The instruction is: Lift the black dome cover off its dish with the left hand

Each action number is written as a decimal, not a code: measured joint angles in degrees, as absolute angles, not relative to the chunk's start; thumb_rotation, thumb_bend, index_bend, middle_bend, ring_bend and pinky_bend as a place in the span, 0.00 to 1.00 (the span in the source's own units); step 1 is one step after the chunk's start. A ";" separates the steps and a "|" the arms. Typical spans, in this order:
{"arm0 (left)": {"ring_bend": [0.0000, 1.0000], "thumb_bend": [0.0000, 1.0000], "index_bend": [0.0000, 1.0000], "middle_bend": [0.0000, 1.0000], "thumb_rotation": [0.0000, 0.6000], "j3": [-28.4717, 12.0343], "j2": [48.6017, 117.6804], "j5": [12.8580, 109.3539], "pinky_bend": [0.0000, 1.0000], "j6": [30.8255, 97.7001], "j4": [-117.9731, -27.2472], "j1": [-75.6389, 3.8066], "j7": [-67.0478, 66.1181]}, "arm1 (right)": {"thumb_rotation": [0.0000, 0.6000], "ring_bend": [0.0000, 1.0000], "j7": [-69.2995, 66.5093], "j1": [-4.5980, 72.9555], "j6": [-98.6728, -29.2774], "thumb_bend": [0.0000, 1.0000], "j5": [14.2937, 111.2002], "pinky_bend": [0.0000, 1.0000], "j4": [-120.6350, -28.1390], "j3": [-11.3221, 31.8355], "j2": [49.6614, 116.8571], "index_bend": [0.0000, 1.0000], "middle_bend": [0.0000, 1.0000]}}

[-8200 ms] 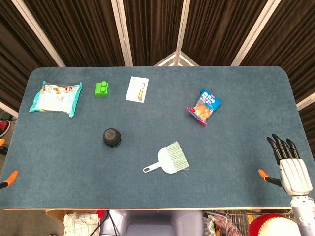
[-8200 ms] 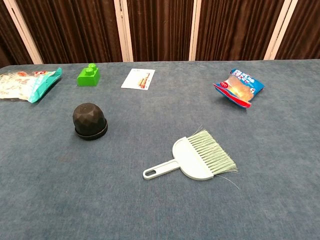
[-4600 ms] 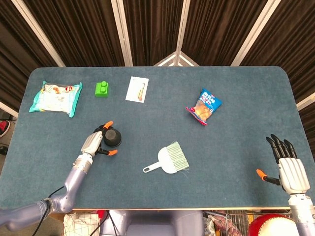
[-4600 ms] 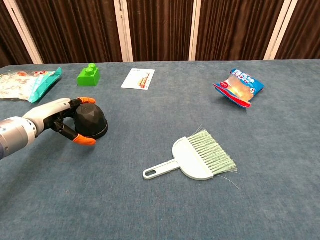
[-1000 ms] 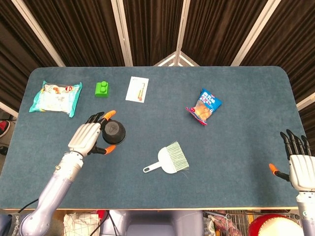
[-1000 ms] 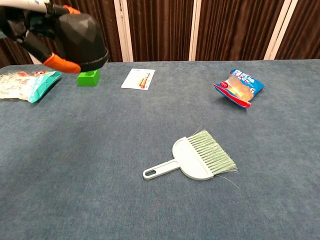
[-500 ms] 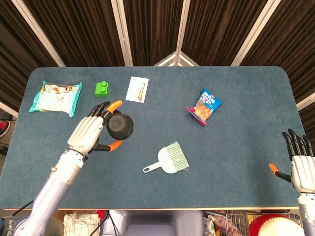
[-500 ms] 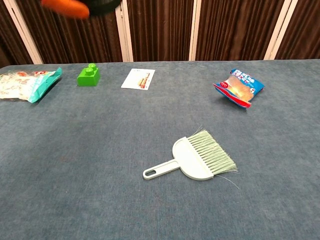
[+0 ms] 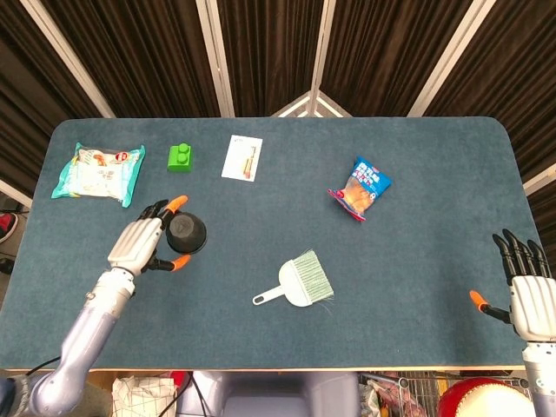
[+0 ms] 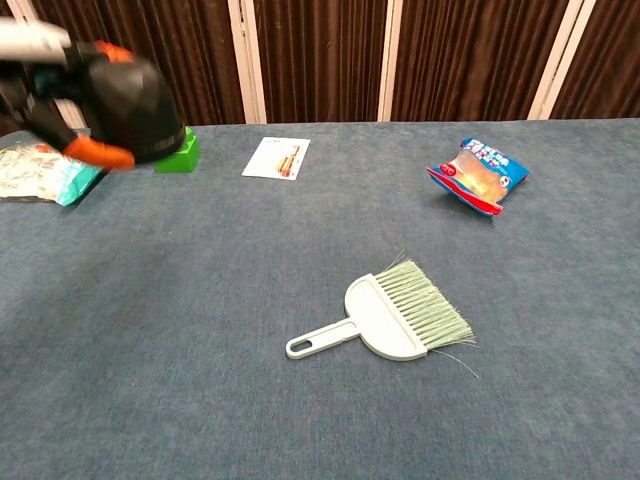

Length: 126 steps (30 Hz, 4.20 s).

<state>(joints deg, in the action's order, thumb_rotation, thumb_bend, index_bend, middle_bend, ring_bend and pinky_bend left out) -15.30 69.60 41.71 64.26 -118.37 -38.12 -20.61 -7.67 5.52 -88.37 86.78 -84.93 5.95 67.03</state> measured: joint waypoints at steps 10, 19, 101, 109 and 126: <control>0.00 0.61 0.07 0.35 1.00 -17.78 69.89 45.19 0.00 66.68 -121.42 -38.83 -19.72 | 1.00 0.11 -7.72 4.81 -89.11 0.21 87.45 0.01 -85.66 5.24 66.77 0.00 0.01; 0.00 0.60 0.07 0.34 1.00 -20.84 59.01 52.74 0.00 71.30 -134.48 -33.98 -15.55 | 1.00 0.11 -8.32 5.37 -88.31 0.21 87.36 0.01 -85.58 5.64 66.55 0.00 0.01; 0.00 0.52 0.07 0.00 1.00 -8.27 94.31 50.58 0.00 55.75 -82.32 -38.60 -16.50 | 1.00 0.11 -8.18 6.90 -85.14 0.21 88.18 0.01 -85.08 4.37 68.28 0.00 0.01; 0.00 0.52 0.07 0.02 1.00 -9.15 92.49 50.26 0.00 56.27 -84.86 -38.08 -15.78 | 1.00 0.11 -8.23 7.08 -84.73 0.21 87.90 0.01 -85.42 4.48 68.13 0.00 0.01; 0.00 0.52 0.09 0.18 1.00 -11.15 94.05 52.59 0.00 60.15 -84.69 -36.80 -14.14 | 1.00 0.11 -8.50 7.29 -83.88 0.21 87.59 0.01 -85.50 4.25 68.00 0.00 0.01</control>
